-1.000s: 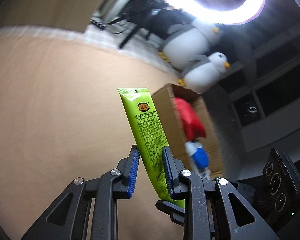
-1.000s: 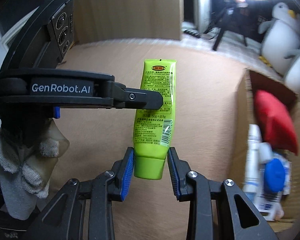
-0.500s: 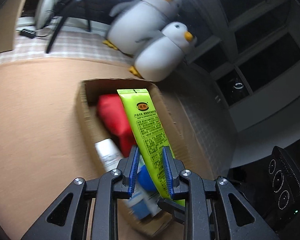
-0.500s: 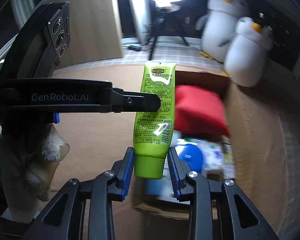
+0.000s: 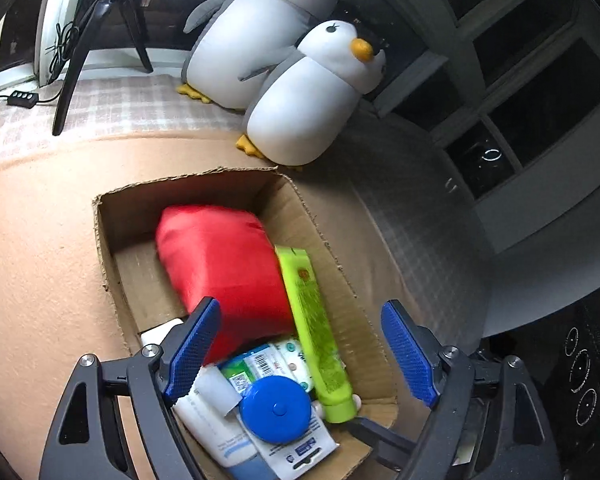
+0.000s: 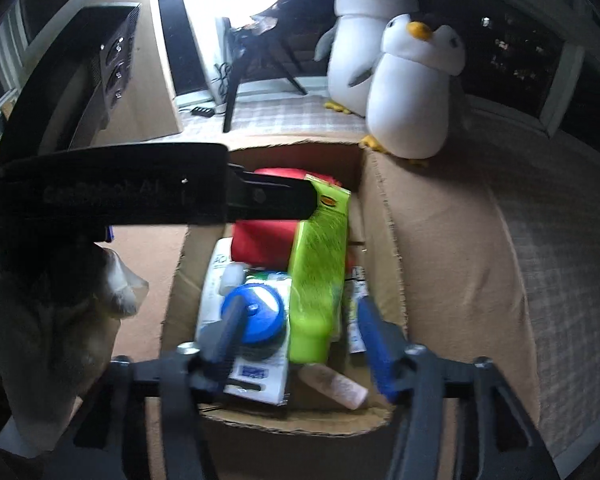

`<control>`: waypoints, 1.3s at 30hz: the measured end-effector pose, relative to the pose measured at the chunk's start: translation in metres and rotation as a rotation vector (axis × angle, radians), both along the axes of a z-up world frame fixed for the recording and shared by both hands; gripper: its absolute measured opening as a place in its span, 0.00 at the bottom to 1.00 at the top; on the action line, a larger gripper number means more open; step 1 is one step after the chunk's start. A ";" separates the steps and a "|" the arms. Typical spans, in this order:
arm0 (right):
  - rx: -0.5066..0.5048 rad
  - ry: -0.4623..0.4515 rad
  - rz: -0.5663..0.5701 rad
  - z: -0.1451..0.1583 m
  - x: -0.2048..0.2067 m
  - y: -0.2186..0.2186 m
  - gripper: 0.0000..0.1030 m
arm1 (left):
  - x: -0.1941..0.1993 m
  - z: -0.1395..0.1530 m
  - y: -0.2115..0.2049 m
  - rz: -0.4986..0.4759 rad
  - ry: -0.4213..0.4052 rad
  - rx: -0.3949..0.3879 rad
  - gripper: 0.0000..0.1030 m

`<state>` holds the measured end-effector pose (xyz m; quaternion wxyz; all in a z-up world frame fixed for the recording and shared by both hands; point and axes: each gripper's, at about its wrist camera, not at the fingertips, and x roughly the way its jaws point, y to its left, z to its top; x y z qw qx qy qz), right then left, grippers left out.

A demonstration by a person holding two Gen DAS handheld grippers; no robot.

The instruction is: Organize objects

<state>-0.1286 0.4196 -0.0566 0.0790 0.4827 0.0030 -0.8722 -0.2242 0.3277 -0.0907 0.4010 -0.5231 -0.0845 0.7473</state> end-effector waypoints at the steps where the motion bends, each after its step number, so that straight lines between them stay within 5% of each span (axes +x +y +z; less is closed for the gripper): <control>1: 0.000 0.000 -0.001 0.000 0.001 0.002 0.58 | -0.002 -0.001 0.000 0.004 0.000 -0.010 0.82; 19: -0.056 -0.042 -0.052 -0.006 0.006 -0.001 0.62 | 0.004 0.010 -0.044 0.040 0.062 -0.082 0.84; 39: -0.142 0.001 -0.044 0.015 0.027 -0.077 0.67 | 0.055 0.051 -0.209 0.189 0.249 -0.240 0.88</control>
